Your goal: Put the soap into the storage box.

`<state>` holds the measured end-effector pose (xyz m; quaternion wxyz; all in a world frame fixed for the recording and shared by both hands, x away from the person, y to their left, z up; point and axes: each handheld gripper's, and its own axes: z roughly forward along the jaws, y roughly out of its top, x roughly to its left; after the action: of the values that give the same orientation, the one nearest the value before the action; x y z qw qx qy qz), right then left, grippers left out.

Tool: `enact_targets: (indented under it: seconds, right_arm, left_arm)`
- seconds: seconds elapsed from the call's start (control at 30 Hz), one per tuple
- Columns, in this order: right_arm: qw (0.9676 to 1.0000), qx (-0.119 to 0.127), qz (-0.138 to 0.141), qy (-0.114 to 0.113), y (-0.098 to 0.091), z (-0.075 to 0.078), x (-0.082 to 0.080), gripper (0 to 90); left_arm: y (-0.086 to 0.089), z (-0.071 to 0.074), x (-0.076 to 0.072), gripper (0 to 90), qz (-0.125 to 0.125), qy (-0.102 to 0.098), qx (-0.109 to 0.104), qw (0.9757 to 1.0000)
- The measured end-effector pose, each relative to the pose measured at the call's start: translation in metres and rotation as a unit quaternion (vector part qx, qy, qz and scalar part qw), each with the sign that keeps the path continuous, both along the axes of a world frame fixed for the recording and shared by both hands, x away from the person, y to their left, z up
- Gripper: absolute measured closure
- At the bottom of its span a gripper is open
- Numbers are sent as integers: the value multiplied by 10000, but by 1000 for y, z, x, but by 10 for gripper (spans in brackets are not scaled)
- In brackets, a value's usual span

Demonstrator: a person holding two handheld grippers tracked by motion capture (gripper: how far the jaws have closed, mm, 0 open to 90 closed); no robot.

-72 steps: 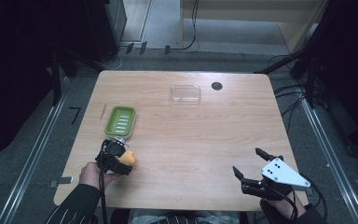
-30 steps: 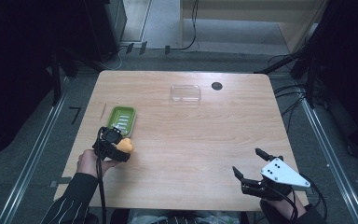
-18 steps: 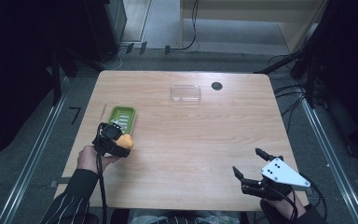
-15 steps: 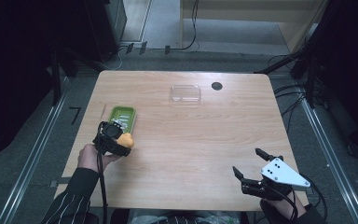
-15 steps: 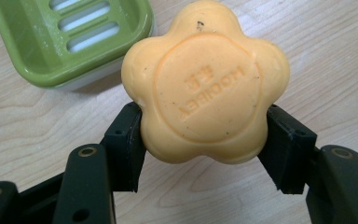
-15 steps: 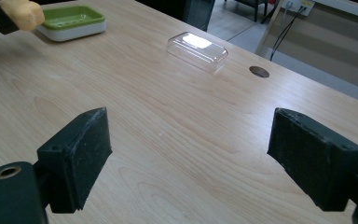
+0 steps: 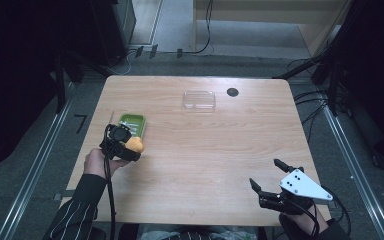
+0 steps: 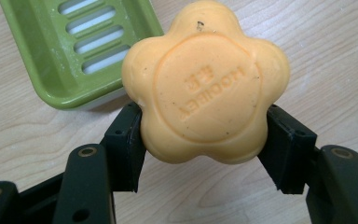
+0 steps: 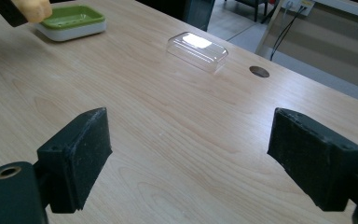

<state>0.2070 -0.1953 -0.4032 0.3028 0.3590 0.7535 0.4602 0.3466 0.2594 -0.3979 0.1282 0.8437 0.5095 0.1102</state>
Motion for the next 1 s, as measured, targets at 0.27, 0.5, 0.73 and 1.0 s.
enact_targets:
  seconds: [0.27,0.5,0.73,1.0]
  right_arm:
    - [10000,-2,4,4,0,0,0,134]
    - [10000,-4,2,9,0,0,0,134]
    - [10000,-15,5,2,0,0,0,134]
    - [10000,-6,5,7,0,0,0,134]
  left_arm:
    - [5,3,9,394,91,-71,-4,9999]
    - [12,4,17,393,264,-117,-65,9996]
    - [22,7,28,393,407,-169,-140,9989]
    - [28,8,40,393,519,-203,-165,9983]
